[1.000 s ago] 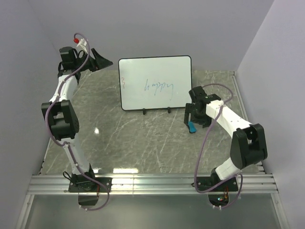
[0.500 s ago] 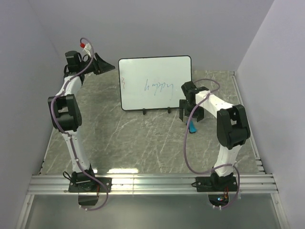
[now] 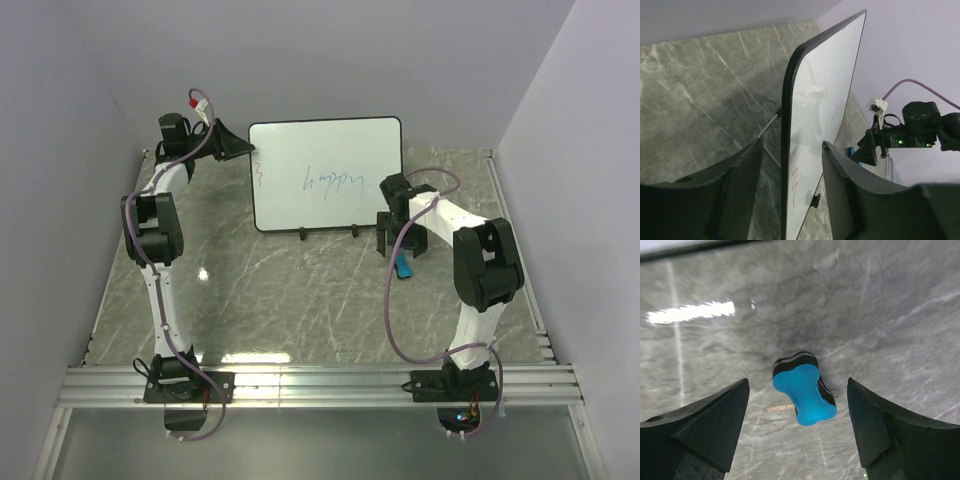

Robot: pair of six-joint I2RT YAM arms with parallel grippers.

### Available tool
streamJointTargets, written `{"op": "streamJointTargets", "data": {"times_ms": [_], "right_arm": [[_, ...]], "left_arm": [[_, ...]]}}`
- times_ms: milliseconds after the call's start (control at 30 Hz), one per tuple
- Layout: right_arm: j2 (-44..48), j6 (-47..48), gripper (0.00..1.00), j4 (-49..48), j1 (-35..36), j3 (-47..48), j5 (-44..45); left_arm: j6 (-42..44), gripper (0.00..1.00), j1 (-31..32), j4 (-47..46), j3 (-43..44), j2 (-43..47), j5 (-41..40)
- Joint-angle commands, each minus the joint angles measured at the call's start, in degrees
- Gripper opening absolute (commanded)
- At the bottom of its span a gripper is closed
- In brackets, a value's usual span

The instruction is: Erase the whiteboard

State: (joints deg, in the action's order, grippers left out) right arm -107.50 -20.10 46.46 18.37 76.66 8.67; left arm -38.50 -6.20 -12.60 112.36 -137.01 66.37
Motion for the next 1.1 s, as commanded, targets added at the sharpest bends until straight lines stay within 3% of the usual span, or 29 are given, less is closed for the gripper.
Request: {"op": "streamJointTargets", "data": {"times_ms": [0, 133, 200, 400, 500, 600, 633, 700, 733, 767, 933, 1067], "right_arm": [[2.0, -0.6, 0.85, -1.6, 0.8, -3.3, 0.1], [1.7, -2.2, 0.79, -3.6, 1.3, -6.9, -1.7], [1.3, -2.5, 0.75, -5.3, 1.7, -8.5, -2.9], [-1.8, -2.4, 0.46, -6.2, 2.1, -7.7, -3.6], [-2.5, -2.1, 0.42, -5.9, 2.1, -6.4, -3.4], [-2.6, -1.6, 0.33, -5.5, 2.1, -5.6, -3.5], [-2.6, -1.5, 0.26, -5.3, 2.0, -5.5, -3.5], [-2.0, -1.5, 0.17, -4.7, 2.1, -4.4, -3.0], [-1.5, -1.7, 0.08, -4.6, 2.1, -3.9, -3.0], [-0.4, -1.8, 0.01, -4.5, 2.2, -2.2, -2.8], [0.9, -2.1, 0.0, -1.8, 5.4, 10.1, -1.6], [-4.3, -3.5, 0.0, 0.6, 9.4, 29.4, -1.4]], "left_arm": [[-1.6, 0.55, 0.9, -4.1, 2.9, -0.1, 2.2], [-0.1, 0.59, 1.6, -2.4, 3.1, -0.5, 2.2], [0.4, 0.53, 1.9, -1.8, 3.0, -0.4, 1.8], [1.2, 0.33, 2.3, -0.1, 3.8, -0.6, 1.3], [2.0, 0.2, 2.5, 1.5, 3.9, -0.5, 0.8], [3.2, 0.16, 2.8, 2.8, 3.7, -0.1, 0.6], [3.7, 0.1, 2.9, 3.3, 3.7, 0.0, 0.4], [4.6, 0.07, 3.2, 4.6, 3.0, 0.4, 0.0], [5.5, 0.07, 3.3, 5.0, 2.8, 0.6, -0.3], [6.1, 0.06, 3.5, 5.5, 2.5, 1.0, -0.5], [9.8, 0.0, 3.7, 8.5, 0.0, 2.1, -1.9], [10.8, 0.0, 3.9, 7.9, -3.7, 3.6, -2.6]]}}
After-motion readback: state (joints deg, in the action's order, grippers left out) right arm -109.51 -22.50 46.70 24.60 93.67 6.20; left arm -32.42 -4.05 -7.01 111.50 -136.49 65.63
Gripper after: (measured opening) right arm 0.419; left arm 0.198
